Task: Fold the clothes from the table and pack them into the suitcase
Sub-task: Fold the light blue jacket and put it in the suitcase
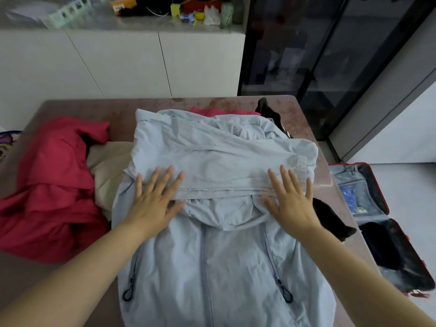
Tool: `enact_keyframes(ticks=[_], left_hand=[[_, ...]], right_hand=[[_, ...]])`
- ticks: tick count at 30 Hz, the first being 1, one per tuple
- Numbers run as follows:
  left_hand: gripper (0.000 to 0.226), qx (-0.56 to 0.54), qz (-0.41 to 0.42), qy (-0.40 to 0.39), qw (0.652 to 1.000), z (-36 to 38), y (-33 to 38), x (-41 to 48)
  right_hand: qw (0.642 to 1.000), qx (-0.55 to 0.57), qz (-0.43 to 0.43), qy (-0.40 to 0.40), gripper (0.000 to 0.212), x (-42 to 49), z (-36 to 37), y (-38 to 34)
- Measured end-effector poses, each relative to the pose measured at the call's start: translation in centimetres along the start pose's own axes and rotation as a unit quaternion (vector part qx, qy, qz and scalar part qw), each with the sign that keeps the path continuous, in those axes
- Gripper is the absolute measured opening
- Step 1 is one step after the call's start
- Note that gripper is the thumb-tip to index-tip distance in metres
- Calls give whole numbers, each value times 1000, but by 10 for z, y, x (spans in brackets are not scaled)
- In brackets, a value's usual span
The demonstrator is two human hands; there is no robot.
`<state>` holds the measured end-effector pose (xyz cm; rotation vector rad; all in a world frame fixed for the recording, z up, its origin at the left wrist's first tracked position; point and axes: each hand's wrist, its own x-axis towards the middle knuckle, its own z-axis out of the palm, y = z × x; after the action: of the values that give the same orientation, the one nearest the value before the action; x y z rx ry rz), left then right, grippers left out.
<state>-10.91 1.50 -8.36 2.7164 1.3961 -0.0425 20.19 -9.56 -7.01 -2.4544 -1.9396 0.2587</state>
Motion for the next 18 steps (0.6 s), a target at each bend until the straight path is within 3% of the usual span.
enact_keyframes(ticks=[3, 7, 12, 18], left_hand=[[62, -4, 120, 10, 993, 10, 17, -60], [63, 29, 251, 16, 967, 45, 35, -137], [68, 41, 237, -9, 971, 87, 31, -183], [63, 23, 178, -21, 983, 86, 37, -209]], right_hand=[[997, 53, -65, 1, 69, -64, 27, -11], [995, 58, -34, -72, 76, -142, 60, -4], [986, 29, 49, -158, 91, -210, 88, 28], [987, 95, 28, -128, 79, -254, 93, 32]])
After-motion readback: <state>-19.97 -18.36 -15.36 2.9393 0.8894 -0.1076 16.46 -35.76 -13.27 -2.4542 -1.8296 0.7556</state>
